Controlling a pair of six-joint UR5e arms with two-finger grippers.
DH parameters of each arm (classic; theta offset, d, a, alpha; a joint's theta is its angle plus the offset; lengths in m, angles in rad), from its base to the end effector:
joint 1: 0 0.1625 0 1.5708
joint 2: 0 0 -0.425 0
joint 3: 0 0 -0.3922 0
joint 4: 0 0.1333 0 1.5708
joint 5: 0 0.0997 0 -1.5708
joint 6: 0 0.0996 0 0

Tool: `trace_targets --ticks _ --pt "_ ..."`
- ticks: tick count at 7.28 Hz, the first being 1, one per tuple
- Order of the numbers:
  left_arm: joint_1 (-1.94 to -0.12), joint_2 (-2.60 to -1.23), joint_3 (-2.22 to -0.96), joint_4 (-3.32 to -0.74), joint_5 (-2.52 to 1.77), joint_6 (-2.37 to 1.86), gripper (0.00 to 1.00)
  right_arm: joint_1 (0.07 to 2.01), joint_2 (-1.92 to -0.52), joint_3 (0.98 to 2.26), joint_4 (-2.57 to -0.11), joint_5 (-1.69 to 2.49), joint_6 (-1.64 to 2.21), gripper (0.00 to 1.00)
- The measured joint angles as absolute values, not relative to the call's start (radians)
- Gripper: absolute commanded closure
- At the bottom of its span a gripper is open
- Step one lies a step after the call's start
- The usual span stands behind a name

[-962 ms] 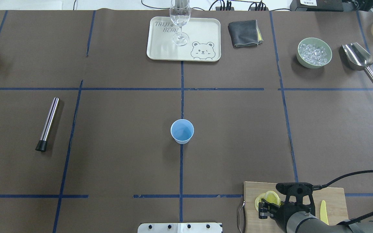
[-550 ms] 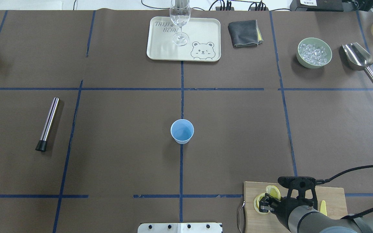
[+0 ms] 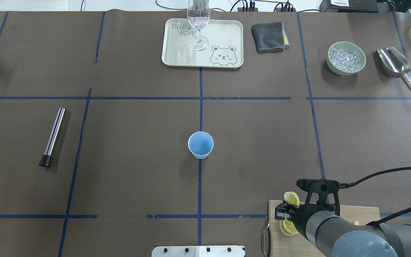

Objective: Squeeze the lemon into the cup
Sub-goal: 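Lift the lemon half with the right gripper and carry it toward the blue cup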

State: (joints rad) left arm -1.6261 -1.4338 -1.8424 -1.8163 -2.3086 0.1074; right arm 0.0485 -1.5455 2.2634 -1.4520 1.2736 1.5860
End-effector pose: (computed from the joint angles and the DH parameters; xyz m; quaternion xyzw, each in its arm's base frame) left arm -0.0911 -0.4462 0.5623 0.2044 0.3386 0.0920 0.9138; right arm -0.4352 -0.1838 0.3192 0.1420 -0.3995 0.0889 0.9013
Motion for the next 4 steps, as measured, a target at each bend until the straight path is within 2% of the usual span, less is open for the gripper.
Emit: trace_targets --ticks 4 --pt "-1.626 -1.434 -1.843 -1.816 -2.309 0.107 0.0 0.174 -1.103 2.241 -1.887 1.393 1.546 0.86"
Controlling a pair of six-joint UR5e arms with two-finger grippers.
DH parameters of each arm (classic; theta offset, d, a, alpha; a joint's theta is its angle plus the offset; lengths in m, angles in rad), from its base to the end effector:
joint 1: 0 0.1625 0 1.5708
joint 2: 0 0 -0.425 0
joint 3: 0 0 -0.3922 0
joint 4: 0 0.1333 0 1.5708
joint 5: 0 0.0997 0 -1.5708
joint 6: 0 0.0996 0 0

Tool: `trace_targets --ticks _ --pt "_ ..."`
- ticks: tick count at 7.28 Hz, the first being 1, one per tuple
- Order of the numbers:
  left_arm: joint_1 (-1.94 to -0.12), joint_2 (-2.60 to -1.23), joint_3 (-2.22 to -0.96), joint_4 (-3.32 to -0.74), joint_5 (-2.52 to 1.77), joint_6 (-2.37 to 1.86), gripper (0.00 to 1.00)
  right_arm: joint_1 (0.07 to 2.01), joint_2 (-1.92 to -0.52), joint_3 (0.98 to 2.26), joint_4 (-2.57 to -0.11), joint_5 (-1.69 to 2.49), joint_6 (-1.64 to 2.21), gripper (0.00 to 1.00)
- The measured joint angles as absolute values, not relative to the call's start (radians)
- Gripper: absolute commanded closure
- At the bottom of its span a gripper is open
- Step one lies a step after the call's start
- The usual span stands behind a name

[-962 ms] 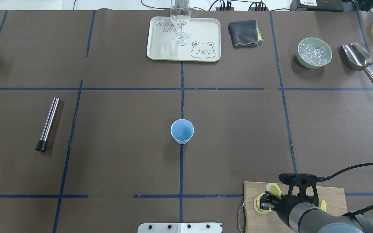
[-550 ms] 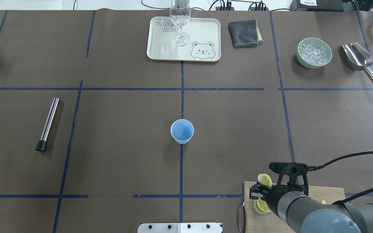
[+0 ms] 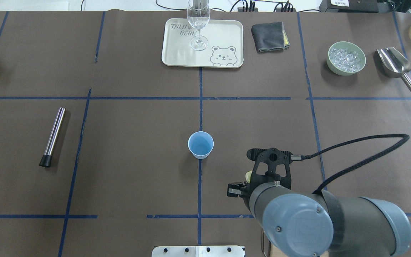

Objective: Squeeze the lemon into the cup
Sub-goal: 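Lift the lemon half with the right gripper and carry it toward the blue cup, then lower the lemon half into the blue cup and open the right gripper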

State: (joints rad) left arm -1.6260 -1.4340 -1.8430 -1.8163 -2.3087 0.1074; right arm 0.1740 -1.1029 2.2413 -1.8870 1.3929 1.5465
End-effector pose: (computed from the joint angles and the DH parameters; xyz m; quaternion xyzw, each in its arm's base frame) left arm -0.0911 -0.4463 0.5619 0.2047 0.3386 0.0921 0.9137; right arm -0.4621 -0.2345 0.1794 0.1204 -0.3880 0.1037 0.9078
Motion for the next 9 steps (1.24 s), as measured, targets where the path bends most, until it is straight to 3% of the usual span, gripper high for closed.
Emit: trace_targets --ticks 4,7,9 --pt "-1.626 -1.434 -1.844 -1.816 -2.309 0.107 0.0 0.333 -0.785 1.958 -1.954 1.491 1.449 0.85" --pt "-1.626 -1.431 -1.842 -1.816 -2.309 0.107 0.0 0.38 -0.705 1.735 -1.824 1.513 1.405 0.77" --pt "-1.626 -1.43 -1.842 -1.816 -2.309 0.107 0.0 0.382 -0.704 1.689 -1.795 1.548 1.398 0.65"
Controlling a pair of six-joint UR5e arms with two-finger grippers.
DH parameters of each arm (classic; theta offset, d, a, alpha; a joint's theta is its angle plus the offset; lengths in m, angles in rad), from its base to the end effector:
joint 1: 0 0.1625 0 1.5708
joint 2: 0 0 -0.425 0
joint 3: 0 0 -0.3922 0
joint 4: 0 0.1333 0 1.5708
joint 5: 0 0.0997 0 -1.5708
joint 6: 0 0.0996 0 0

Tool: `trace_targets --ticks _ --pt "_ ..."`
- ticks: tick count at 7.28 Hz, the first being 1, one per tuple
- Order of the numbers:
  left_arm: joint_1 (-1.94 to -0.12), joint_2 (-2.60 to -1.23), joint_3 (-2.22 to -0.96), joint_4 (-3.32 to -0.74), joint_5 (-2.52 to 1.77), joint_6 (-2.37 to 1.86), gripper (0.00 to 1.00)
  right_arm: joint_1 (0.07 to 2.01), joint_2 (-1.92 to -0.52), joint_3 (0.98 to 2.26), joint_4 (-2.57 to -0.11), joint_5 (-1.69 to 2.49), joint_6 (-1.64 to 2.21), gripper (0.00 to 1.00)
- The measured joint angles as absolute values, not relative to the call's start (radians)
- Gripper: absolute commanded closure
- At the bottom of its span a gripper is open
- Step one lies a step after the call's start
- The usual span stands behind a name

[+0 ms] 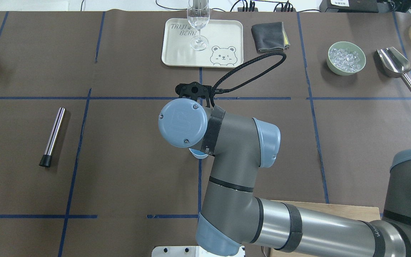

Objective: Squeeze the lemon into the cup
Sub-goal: 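Lower the lemon half into the blue cup and open the right gripper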

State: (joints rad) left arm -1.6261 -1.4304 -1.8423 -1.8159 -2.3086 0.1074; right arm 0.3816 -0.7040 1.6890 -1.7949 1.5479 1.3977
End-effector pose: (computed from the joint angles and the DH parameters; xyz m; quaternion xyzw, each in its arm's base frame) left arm -0.0910 -0.4448 0.5640 0.2026 0.3389 0.0913 0.9142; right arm -0.5821 -0.3797 0.1141 0.1119 -0.3542 0.1008 0.9230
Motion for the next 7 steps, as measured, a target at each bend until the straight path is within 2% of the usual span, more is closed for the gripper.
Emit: trace_targets --ticks 3,5,7 --pt "-1.626 -1.431 -1.841 -1.817 -2.309 0.107 0.0 0.378 -0.728 1.684 -1.79 1.567 1.396 0.32" --pt "-1.626 -1.431 -1.841 -1.818 -2.309 0.107 0.0 0.377 -0.731 1.688 -1.79 1.568 1.396 0.03" --pt "-1.626 -1.431 -1.842 -1.818 -2.309 0.107 0.0 0.373 -0.731 1.693 -1.79 1.567 1.396 0.0"
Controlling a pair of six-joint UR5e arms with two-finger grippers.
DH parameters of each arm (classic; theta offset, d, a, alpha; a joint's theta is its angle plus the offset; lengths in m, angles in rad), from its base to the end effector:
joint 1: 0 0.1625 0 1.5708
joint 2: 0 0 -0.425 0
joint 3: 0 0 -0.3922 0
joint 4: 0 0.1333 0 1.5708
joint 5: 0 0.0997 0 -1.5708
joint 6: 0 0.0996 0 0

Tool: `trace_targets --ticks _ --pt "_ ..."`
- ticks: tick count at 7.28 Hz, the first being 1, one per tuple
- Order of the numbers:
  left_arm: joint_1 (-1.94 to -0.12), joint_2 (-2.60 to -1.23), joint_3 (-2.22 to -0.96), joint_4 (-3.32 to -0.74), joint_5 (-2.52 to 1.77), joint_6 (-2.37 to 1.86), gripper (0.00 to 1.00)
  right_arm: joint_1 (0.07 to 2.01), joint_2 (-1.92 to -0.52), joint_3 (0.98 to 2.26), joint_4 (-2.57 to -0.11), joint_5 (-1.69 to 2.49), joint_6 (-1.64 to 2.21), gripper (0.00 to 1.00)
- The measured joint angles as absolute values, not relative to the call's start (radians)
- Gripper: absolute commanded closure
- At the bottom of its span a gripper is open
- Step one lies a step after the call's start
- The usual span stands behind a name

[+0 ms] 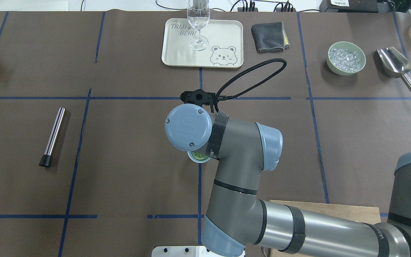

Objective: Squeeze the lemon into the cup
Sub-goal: 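Lower the lemon half into the blue cup and open the right gripper, then withdraw the right arm away from the cup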

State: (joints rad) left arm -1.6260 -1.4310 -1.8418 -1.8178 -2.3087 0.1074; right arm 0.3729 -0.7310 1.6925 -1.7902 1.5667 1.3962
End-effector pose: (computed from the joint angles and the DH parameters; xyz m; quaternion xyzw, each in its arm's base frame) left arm -0.0910 -0.4451 0.5637 0.2035 0.3388 0.0917 0.9140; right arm -0.5861 -0.3729 0.1306 0.0999 -0.3486 0.0930 0.9273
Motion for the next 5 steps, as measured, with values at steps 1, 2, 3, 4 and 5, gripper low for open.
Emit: trace_targets --ticks 1,2,3,4,5 --pt "-1.626 -1.431 -1.842 -1.818 -2.309 0.107 0.0 0.37 -0.731 1.697 -1.79 1.567 1.397 0.0" --pt "-1.626 -1.433 -1.842 -1.824 -2.31 0.106 0.0 0.37 -0.734 1.712 -1.791 1.571 1.389 0.0" --pt "-1.623 -1.438 -1.841 -1.849 -2.31 0.101 0.0 0.379 -0.743 1.736 -1.793 1.589 1.358 0.0" --pt "-1.616 -1.446 -1.84 -1.885 -2.309 0.098 0.0 0.412 -0.759 1.765 -1.795 1.631 1.303 0.0" --pt "-1.605 -1.458 -1.837 -1.925 -2.309 0.097 0.0 0.472 -0.787 1.797 -1.795 1.692 1.229 0.0"
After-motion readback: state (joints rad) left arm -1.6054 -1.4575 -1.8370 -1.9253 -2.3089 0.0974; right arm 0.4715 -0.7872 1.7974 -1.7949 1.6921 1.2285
